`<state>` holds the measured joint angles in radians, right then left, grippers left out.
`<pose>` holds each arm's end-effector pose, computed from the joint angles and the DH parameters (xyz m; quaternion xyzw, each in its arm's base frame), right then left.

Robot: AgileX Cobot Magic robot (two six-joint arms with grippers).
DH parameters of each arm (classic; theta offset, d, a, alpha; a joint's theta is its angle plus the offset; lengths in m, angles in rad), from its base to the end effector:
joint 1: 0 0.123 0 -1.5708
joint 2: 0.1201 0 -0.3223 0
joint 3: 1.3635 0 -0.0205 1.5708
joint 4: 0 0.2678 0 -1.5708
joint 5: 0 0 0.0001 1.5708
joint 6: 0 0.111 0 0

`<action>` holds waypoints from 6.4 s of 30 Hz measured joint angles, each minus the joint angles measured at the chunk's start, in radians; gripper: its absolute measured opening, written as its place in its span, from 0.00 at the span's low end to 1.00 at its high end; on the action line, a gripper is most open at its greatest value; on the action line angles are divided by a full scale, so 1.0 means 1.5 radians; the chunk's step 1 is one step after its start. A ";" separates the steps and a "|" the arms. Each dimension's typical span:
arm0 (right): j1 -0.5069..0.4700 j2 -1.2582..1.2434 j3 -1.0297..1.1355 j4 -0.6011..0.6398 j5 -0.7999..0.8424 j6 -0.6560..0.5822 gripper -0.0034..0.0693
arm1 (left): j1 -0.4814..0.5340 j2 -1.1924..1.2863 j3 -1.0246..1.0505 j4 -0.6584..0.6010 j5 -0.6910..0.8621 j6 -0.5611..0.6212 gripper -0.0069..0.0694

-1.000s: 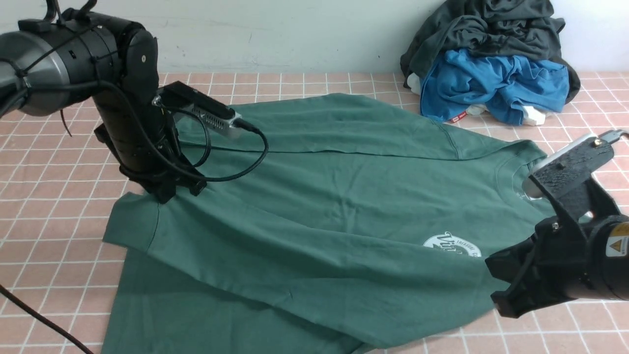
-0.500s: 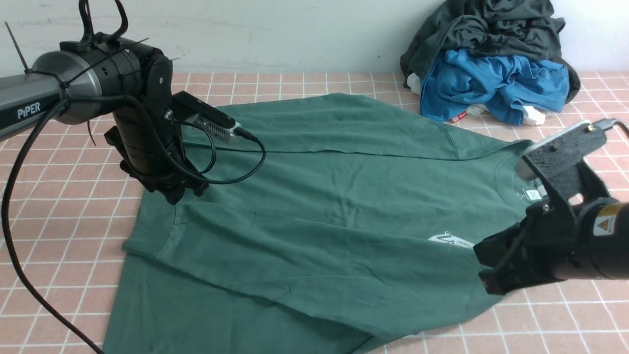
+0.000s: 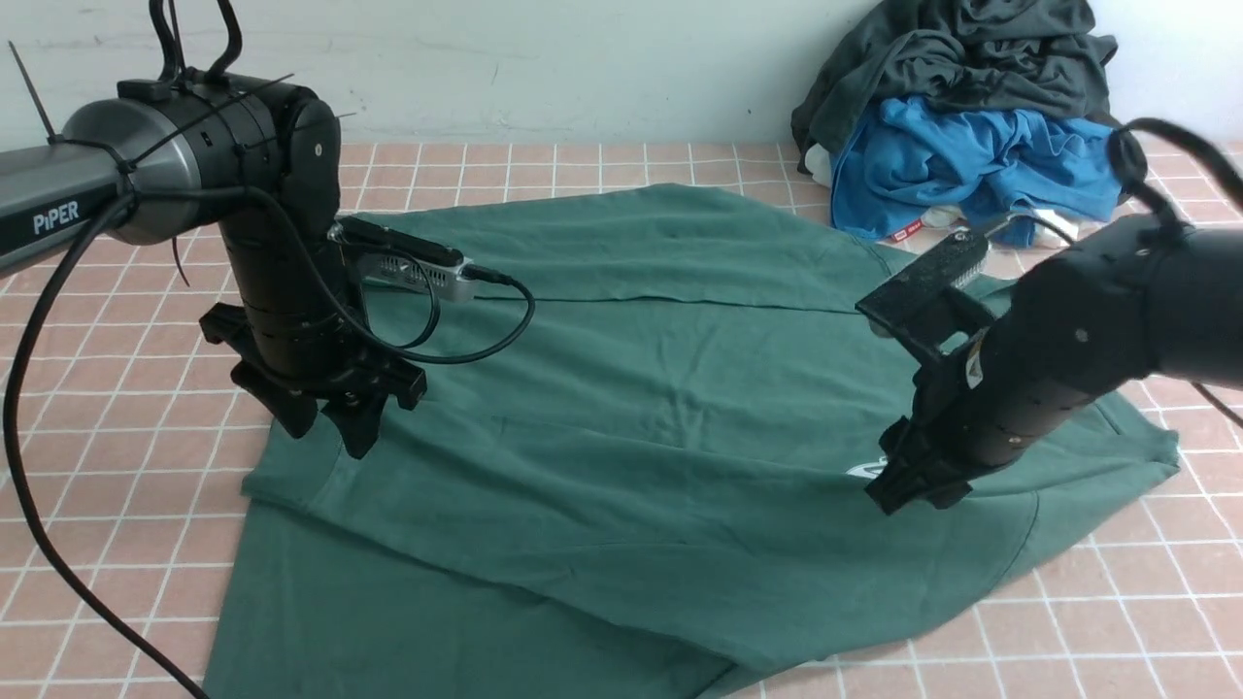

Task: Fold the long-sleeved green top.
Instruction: Use the left arm to clamp the cuff farthest from it, then use the left arm to drag and drop the cuff onto the cuff closest to the left arm

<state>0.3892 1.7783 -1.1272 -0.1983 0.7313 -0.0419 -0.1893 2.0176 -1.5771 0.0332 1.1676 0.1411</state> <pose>0.3496 0.1276 0.1967 -0.2732 0.9492 -0.0509 0.1477 0.4297 -0.0789 0.2106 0.1704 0.9849 0.0148 0.0253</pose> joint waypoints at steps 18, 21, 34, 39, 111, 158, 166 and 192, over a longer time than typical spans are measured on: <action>0.000 0.052 -0.011 0.075 0.068 0.084 0.58 | 0.000 0.000 0.000 -0.067 -0.015 0.050 0.59; 0.000 0.051 -0.011 0.085 0.102 0.067 0.58 | 0.000 0.000 0.000 -0.063 -0.023 0.050 0.59; 0.000 -0.116 -0.011 0.085 0.071 0.066 0.58 | 0.075 0.055 -0.136 0.044 -0.256 -0.138 0.63; 0.000 -0.127 -0.011 0.102 0.056 0.064 0.58 | 0.146 0.156 -0.279 -0.078 -0.231 -0.112 0.74; 0.000 -0.123 -0.011 0.132 0.028 -0.039 0.58 | 0.193 0.374 -0.551 -0.126 -0.235 -0.084 0.44; 0.000 -0.087 -0.011 0.132 -0.002 -0.039 0.58 | 0.193 0.399 -0.602 -0.015 -0.108 -0.150 0.47; 0.000 -0.087 -0.011 0.132 -0.001 -0.040 0.58 | 0.196 0.412 -0.604 -0.015 -0.105 -0.169 0.32; 0.000 -0.119 -0.011 0.132 0.023 -0.041 0.58 | 0.177 0.216 -0.604 -0.135 0.037 -0.082 0.10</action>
<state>0.3892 1.5991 -1.1435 0.0000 0.7659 -0.1041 0.0763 2.3420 -2.4838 -0.1691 1.2230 0.0174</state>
